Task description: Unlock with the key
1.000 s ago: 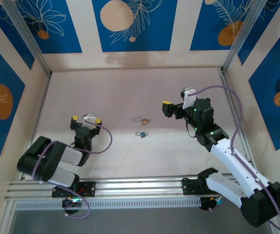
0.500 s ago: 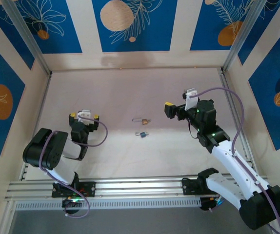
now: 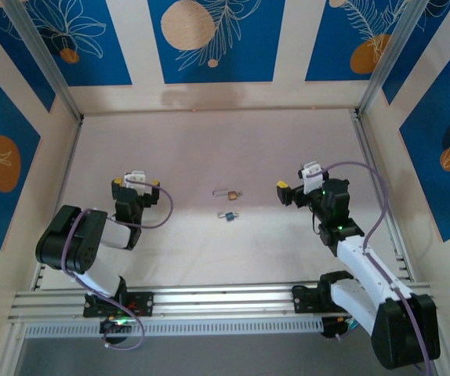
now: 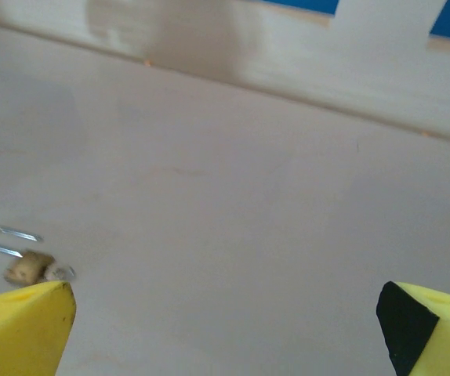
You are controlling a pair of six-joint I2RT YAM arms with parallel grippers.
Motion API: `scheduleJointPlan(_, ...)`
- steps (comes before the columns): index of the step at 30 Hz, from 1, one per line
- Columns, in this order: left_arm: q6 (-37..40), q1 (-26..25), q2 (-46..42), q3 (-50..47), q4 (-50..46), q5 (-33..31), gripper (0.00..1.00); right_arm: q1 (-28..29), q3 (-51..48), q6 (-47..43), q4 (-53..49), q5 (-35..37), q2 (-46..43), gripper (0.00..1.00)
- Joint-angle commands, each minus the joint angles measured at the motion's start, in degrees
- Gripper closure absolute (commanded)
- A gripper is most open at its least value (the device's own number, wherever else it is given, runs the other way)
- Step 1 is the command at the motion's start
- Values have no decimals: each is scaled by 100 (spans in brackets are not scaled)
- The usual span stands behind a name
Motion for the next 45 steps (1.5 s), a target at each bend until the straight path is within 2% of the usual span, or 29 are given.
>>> scheduleJointPlan(1, -128, 76, -96, 118, -104, -115, 0, -315, -374, 175, 1557, -162, 301, 1)
scheduleJointPlan(5, -129, 78, -95, 113, -103, -111, 0, -614, -442, 250, 1779, -788, 872, 1)
scheduleJointPlan(11, -130, 74, -95, 113, -105, -112, 0, -759, -709, 617, 3265, -1050, 1973, 1)
scheduleJointPlan(13, -129, 79, -96, 113, -111, -107, 0, -765, -527, 578, 3040, -1216, 2075, 1)
scheduleJointPlan(17, -134, 84, -95, 113, -112, -103, 0, -763, 79, 89, 1713, -1431, 2157, 1)
scheduleJointPlan(19, -132, 83, -95, 113, -109, -107, 0, -777, 30, 120, 1806, -1432, 2115, 1)
scheduleJointPlan(23, -134, 79, -96, 113, -119, -108, 0, -913, -519, 687, 3347, -1748, 2299, 1)
scheduleJointPlan(27, -134, 81, -95, 111, -112, -112, 0, -944, -535, 726, 3765, -1729, 2722, 1)
scheduleJointPlan(33, -134, 87, -96, 113, -120, -108, 0, -922, -301, 700, 3652, -1618, 3091, 1)
scheduleJointPlan(36, -134, 85, -100, 113, -117, -106, 0, -937, 118, 971, 3301, -1174, 3498, 1)
scheduleJointPlan(37, -134, 85, -100, 114, -121, -104, 0, -1016, 247, 1139, 2953, -928, 3432, 1)
scheduleJointPlan(39, -134, 84, -95, 114, -117, -110, 0, -936, 325, 1209, 2869, -482, 3474, 1)
scheduleJointPlan(45, -134, 83, -103, 113, -120, -109, 0, -919, 329, 1201, 2843, -442, 3470, 1)
